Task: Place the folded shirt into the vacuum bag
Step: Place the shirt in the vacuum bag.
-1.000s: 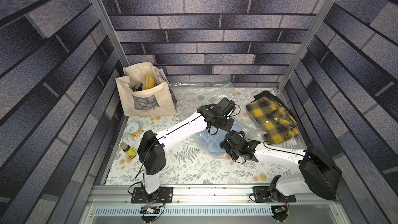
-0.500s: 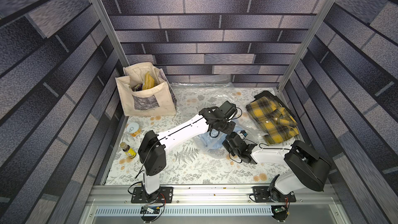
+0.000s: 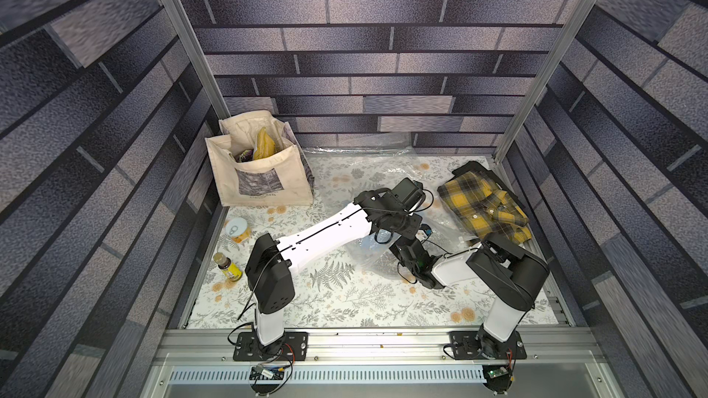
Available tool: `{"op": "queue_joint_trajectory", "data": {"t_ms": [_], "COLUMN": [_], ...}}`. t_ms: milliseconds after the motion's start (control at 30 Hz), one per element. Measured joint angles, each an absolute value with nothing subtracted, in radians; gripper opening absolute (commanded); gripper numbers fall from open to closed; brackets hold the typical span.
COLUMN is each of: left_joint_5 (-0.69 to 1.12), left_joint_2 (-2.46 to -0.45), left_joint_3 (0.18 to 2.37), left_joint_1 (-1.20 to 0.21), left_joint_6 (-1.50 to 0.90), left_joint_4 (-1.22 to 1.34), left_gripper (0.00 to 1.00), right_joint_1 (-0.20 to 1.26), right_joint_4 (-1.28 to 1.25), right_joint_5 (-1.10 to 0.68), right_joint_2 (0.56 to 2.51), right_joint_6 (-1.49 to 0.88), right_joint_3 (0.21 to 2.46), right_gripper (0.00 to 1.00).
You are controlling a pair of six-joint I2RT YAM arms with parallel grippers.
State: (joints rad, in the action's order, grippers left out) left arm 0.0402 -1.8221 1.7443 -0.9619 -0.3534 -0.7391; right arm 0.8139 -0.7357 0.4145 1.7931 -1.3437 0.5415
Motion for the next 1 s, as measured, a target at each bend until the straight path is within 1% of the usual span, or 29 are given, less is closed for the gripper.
{"op": "queue_joint_trajectory", "data": {"t_ms": [300,533,667,867,1000], "left_joint_5": [0.02,0.021,0.018,0.01,0.01], "left_joint_2": [-1.784,-1.776,-1.776,-1.761,-1.756], "left_joint_3": [1.757,1.759,1.759,1.759,1.759], "left_joint_1": [-0.966,-0.973,-0.973,-0.968,-0.967], "left_joint_6": [-0.353,-0.353,-0.353,-0.353,-0.353], "left_joint_4": [-0.748,-0.75,-0.748,-0.732,-0.727], "left_gripper": [0.09,0.09,0.09,0.09,0.09], "right_joint_1": [0.767,0.726,0.71,0.708,0.7], "right_joint_4": [-0.756,-0.76,-0.726,-0.698,-0.712], "right_joint_5": [0.382,0.327,0.306,0.265,0.236], "right_joint_2": [1.827,1.921,1.922,1.917,1.932], "right_joint_6": [-1.307,-1.308,-1.299,-1.2,-1.206], "right_joint_3": [0.649,0.703,0.746,0.791,0.807], "right_gripper": [0.0,0.0,0.0,0.0,0.0]}}
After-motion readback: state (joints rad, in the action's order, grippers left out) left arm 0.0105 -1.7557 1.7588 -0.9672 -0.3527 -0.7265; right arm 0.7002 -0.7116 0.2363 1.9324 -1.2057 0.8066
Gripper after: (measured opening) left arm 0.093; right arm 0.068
